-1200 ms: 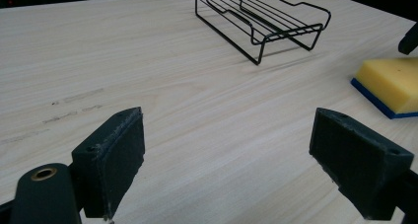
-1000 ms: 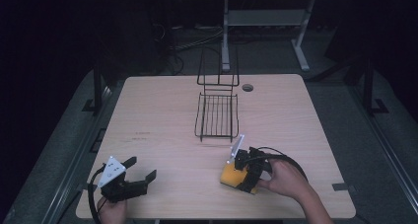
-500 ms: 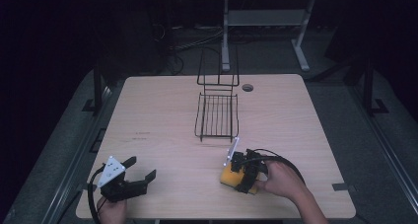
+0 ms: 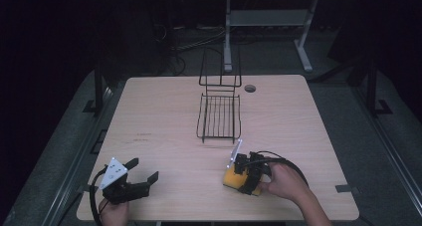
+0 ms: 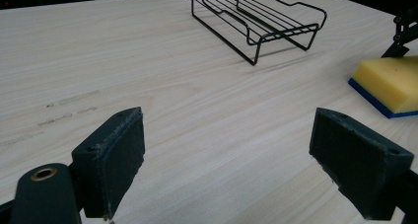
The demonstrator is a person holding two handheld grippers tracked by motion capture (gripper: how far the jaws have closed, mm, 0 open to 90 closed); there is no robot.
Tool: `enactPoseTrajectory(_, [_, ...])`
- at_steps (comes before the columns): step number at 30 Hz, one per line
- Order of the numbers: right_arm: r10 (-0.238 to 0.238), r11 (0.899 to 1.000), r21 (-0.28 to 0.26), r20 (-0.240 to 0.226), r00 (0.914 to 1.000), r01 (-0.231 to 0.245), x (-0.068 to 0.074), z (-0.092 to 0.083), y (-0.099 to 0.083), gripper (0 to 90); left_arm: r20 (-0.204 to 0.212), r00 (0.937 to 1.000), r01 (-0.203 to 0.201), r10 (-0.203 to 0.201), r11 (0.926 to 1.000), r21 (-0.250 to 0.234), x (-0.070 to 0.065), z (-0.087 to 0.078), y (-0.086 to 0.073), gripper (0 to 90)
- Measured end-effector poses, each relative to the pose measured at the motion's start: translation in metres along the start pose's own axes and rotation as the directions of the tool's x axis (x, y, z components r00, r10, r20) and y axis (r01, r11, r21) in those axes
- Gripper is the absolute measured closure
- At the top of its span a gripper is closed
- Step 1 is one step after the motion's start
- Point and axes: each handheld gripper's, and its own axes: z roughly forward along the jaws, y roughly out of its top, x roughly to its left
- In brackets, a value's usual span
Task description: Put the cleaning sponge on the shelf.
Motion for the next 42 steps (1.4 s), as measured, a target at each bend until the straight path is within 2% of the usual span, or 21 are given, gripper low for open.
enactPoseTrajectory(13, [-0.031, 0.999, -0.01, 0.002, 0.9995, 0.031, -0.001, -0.005, 0.005, 21.1, 0.0, 1.0, 0.0, 0.0, 1.0, -0.007, -0.001, 0.0, 0.0, 13.0])
enactPoseTrajectory(22, [-0.054, 0.998, -0.011, 0.002, 0.9985, 0.054, -0.006, -0.014, 0.016, 21.2, 0.004, 0.9999, 0.012, -0.012, 0.9999, -0.011, 0.001, 0.0, 0.0, 13.0])
enactPoseTrajectory(23, [-0.07, 0.998, -0.009, 0.006, 0.9975, 0.07, -0.009, -0.015, 0.02, 21.3, 0.001, 0.9999, 0.011, -0.011, 0.9999, -0.013, 0.001, -0.001, 0.001, 13.0])
enactPoseTrajectory(30, [-0.092, 0.996, -0.016, 0.006, 0.9958, 0.092, -0.016, -0.022, 0.029, 21.3, -0.001, 0.9999, 0.015, -0.015, 0.9998, -0.013, 0.002, -0.001, 0.001, 13.0])
enactPoseTrajectory(42, [-0.098, 0.995, -0.012, -0.002, 0.9952, 0.098, -0.03, -0.023, 0.043, 21.3, 0.007, 0.9996, 0.027, -0.027, 0.9994, -0.021, 0.003, 0.0, 0.001, 12.9])
